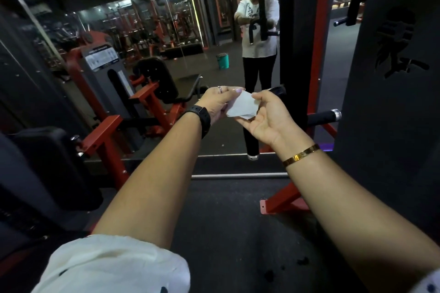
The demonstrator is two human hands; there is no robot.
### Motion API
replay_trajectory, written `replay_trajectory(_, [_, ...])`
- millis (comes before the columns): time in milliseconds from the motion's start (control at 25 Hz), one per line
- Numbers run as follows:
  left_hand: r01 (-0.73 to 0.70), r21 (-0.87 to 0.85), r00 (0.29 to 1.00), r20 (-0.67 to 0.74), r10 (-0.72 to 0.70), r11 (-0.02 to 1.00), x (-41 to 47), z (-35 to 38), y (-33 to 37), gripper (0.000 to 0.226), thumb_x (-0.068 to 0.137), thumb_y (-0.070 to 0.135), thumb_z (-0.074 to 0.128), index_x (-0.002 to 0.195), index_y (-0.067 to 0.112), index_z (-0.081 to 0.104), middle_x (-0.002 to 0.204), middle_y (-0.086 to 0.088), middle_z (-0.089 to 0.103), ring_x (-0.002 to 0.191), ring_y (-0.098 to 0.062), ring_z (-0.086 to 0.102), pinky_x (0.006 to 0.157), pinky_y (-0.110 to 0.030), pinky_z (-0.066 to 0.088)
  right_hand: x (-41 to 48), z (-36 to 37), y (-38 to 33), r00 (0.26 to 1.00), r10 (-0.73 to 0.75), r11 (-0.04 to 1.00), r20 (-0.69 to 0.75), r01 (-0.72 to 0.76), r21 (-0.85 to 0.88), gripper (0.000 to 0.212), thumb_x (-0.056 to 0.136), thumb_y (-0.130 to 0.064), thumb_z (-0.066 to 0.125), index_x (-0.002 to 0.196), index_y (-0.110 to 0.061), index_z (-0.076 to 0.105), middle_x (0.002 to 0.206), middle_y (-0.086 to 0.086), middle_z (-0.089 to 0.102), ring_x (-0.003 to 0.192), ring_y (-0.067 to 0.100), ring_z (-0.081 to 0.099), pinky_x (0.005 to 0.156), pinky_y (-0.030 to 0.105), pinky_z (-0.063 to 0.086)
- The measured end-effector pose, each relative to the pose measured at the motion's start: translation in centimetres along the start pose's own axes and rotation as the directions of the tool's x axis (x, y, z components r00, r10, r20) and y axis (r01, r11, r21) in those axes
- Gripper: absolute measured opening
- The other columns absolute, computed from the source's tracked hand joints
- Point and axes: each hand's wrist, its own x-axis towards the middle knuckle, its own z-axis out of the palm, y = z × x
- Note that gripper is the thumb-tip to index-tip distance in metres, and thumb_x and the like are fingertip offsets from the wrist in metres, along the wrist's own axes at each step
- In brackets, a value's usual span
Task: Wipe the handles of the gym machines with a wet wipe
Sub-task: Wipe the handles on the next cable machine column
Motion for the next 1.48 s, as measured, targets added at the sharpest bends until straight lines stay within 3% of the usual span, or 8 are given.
replay_trajectory(520, [0.012, -0.029, 0.978, 0.208, -0.006, 0.999, 3.6, -1.1, -0.4, 0.018, 0.094, 0.006, 0.055, 0.107, -0.003, 0.063, 0.062, -0.002, 0.069, 0.049, -0.009, 0.062, 0.042, -0.017, 0.047, 2.6, 1.0, 1.2, 0.938, -0.257, 0.962, -0.232, 0.224, -0.156, 0.026, 0.088, 0.013, 0.034, 0.095, -0.001, 0.055, 0.09, 0.019, 0.061, 0.082, 0.029, 0.062, 0.073, 0.04, 0.055])
replay_trajectory(760, [0.003, -0.026, 0.884, 0.468, 0.009, 1.0, 6.8, -1.9, 0.3, 0.011, 0.092, 0.007, 0.059, 0.096, 0.015, 0.066, 0.075, 0.004, 0.073, 0.069, -0.007, 0.067, 0.06, -0.02, 0.055, 3.3, 1.8, 2.2, 0.745, -0.573, 0.809, -0.343, 0.448, -0.38, 0.039, 0.085, 0.019, 0.036, 0.116, 0.008, 0.058, 0.092, 0.018, 0.065, 0.08, 0.027, 0.066, 0.07, 0.031, 0.057])
replay_trajectory(1040, [0.02, -0.124, 0.763, 0.643, 0.065, 0.992, 9.0, 1.2, 0.4, 0.013, 0.091, 0.0, 0.057, 0.094, 0.011, 0.065, 0.073, 0.002, 0.073, 0.067, -0.007, 0.069, 0.062, -0.018, 0.055, 2.0, 2.1, 0.5, 0.601, -0.678, 0.733, -0.423, 0.512, -0.447, 0.043, 0.082, 0.022, 0.034, 0.116, 0.013, 0.058, 0.106, 0.027, 0.065, 0.086, 0.031, 0.067, 0.078, 0.03, 0.057])
replay_trajectory(1160, [0.021, -0.163, 0.745, 0.661, 0.093, 0.986, 10.2, 2.1, 0.8, 0.011, 0.091, 0.004, 0.06, 0.098, 0.01, 0.066, 0.079, 0.001, 0.074, 0.072, -0.008, 0.07, 0.067, -0.018, 0.055, 2.1, 2.4, -0.5, 0.493, -0.736, 0.677, -0.464, 0.536, -0.505, 0.041, 0.08, 0.021, 0.034, 0.106, 0.009, 0.063, 0.094, 0.022, 0.068, 0.07, 0.021, 0.069, 0.066, 0.027, 0.059])
replay_trajectory(1240, [0.024, -0.169, 0.741, 0.665, 0.096, 0.985, 11.2, 2.7, 1.2, 0.012, 0.093, 0.012, 0.059, 0.102, 0.009, 0.066, 0.084, -0.003, 0.073, 0.075, -0.012, 0.071, 0.069, -0.02, 0.056, 2.2, 2.3, -0.5, 0.301, -0.833, 0.552, -0.465, 0.514, -0.656, 0.035, 0.082, 0.012, 0.038, 0.096, -0.001, 0.066, 0.083, 0.012, 0.068, 0.064, 0.016, 0.068, 0.061, 0.027, 0.056])
replay_trajectory(1360, [-0.013, -0.121, 0.738, 0.668, 0.091, 0.993, 12.7, 4.0, 2.2, 0.017, 0.098, 0.021, 0.053, 0.093, 0.009, 0.065, 0.076, -0.002, 0.072, 0.065, -0.012, 0.07, 0.062, -0.02, 0.055, 2.5, 2.1, 0.3, -0.098, -0.994, 0.037, -0.046, 0.093, -0.995, 0.035, 0.079, -0.002, 0.044, 0.099, -0.011, 0.07, 0.094, 0.0, 0.07, 0.085, 0.012, 0.064, 0.081, 0.027, 0.051])
replay_trajectory(1400, [-0.05, -0.122, 0.745, 0.656, 0.119, 0.991, 13.4, 4.6, 2.3, 0.02, 0.098, 0.02, 0.051, 0.086, 0.011, 0.064, 0.067, 0.0, 0.07, 0.058, -0.01, 0.067, 0.057, -0.018, 0.053, 3.0, 2.0, 0.7, -0.106, -0.985, -0.128, 0.135, -0.065, -0.99, 0.035, 0.078, -0.003, 0.045, 0.101, -0.011, 0.07, 0.099, 0.001, 0.07, 0.091, 0.013, 0.062, 0.084, 0.023, 0.047])
replay_trajectory(1480, [-0.189, -0.207, 0.739, 0.614, 0.278, 0.96, 14.6, 5.5, 2.1, 0.022, 0.097, 0.018, 0.053, 0.078, 0.012, 0.063, 0.061, 0.005, 0.066, 0.054, -0.009, 0.062, 0.055, -0.022, 0.05, 4.6, 1.8, 1.5, 0.048, -0.948, -0.314, 0.313, -0.284, -0.906, 0.034, 0.077, -0.004, 0.048, 0.102, -0.009, 0.07, 0.108, 0.007, 0.069, 0.103, 0.022, 0.061, 0.09, 0.026, 0.043])
